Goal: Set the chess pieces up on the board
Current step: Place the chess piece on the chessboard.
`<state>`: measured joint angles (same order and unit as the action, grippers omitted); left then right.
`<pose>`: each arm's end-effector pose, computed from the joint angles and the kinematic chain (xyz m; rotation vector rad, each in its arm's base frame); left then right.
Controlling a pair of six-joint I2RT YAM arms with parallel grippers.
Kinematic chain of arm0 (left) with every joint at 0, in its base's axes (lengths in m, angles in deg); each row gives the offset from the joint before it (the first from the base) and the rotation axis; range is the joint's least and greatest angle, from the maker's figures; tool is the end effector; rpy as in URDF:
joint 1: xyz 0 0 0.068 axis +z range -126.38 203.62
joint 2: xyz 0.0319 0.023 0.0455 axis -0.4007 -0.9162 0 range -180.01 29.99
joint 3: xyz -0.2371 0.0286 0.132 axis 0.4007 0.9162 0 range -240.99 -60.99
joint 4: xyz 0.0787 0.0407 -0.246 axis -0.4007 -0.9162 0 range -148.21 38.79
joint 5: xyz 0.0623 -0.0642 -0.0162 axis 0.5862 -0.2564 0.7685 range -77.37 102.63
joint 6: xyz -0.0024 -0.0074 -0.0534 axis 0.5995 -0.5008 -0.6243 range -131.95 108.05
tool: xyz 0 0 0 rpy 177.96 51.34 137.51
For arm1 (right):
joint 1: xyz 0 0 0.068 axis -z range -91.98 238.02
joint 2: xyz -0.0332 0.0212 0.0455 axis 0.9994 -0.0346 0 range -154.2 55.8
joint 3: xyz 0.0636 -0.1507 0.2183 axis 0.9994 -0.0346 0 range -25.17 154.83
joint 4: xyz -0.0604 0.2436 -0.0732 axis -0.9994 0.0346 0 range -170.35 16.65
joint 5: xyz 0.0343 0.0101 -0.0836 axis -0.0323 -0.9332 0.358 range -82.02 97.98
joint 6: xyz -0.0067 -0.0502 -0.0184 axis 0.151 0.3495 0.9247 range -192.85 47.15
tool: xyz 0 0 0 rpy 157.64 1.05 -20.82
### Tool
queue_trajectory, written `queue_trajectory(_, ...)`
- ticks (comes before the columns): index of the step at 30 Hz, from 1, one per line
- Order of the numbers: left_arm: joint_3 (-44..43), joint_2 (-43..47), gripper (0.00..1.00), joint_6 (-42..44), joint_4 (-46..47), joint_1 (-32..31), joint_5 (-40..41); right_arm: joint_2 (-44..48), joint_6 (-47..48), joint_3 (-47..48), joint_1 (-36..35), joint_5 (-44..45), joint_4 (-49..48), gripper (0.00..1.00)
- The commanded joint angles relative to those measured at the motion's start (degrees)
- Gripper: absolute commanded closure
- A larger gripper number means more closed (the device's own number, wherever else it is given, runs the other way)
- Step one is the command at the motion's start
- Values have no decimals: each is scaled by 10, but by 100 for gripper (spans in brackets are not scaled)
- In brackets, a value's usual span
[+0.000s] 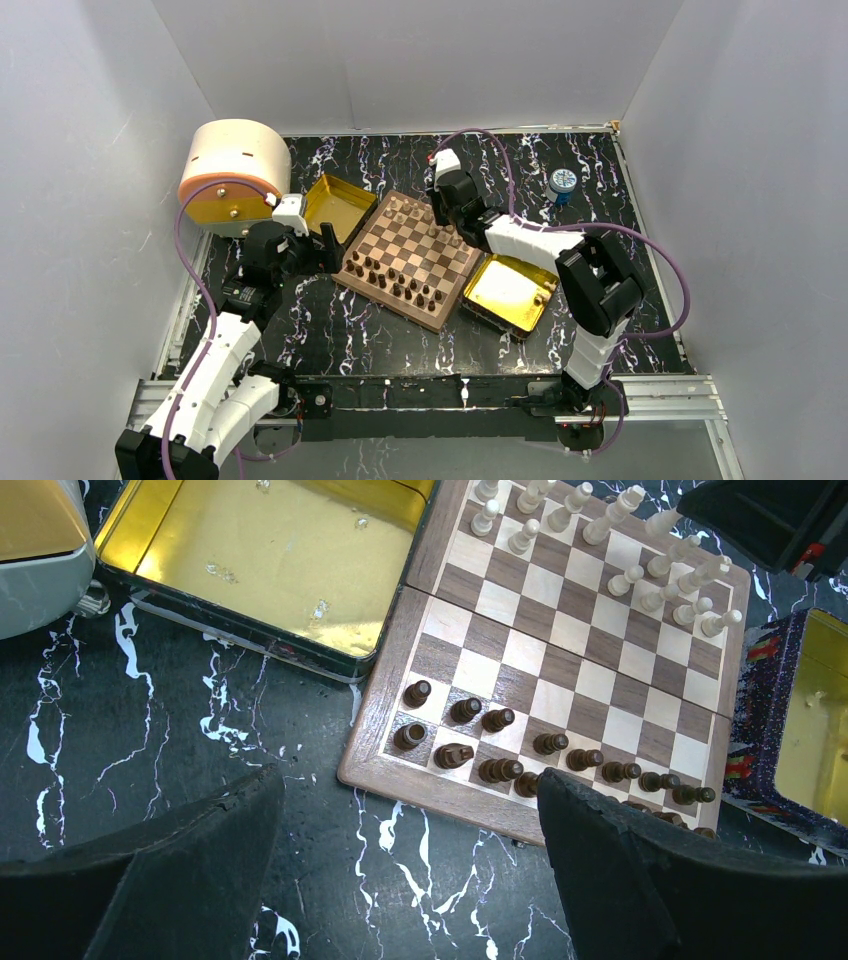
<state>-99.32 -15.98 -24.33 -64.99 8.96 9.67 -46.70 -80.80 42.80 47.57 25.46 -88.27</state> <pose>0.1827 -0.0496 0.2902 0.0736 1.9601 -0.3619 0.3185 0.2575 0.2334 -0.3793 1.9835 0.2271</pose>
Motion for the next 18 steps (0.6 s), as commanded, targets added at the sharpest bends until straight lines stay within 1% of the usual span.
queue_trajectory(1,-1,6,6,8,3,-2,0,-11,-10,3,4,6,-35,84)
queue_trajectory(18,0,6,6,8,3,-2,-2,-35,-19,-3,5,18,-34,83)
